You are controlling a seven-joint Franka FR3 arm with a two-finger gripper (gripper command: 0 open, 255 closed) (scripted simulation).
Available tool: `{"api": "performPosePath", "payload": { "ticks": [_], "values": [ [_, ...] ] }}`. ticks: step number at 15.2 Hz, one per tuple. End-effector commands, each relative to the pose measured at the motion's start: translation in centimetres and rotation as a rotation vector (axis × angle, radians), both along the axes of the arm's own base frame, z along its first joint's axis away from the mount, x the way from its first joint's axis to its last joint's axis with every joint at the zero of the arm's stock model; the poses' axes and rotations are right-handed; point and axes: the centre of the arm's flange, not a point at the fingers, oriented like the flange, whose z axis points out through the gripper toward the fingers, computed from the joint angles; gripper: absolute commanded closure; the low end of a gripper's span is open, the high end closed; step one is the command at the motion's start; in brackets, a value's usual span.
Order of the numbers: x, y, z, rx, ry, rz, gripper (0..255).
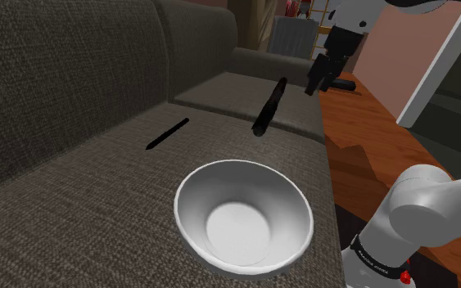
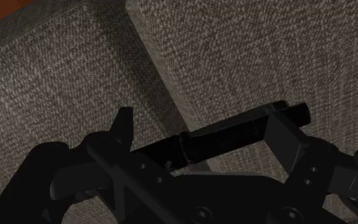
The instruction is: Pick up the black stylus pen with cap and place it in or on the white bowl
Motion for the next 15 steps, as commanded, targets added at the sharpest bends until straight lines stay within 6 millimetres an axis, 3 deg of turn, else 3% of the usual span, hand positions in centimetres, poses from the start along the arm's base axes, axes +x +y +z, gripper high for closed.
{"api": "performPosePath", "payload": {
  "ticks": [1, 8, 15],
  "values": [
    [0.0, 0.0, 0.0, 0.0, 0.0, 0.0, 0],
    [3.6, 8.7, -1.5, 0.03, 0.082, -0.238, 0],
    [9.0, 16.5, -3.1, 0.06, 0.164, -0.476, 0]
  ]
}}
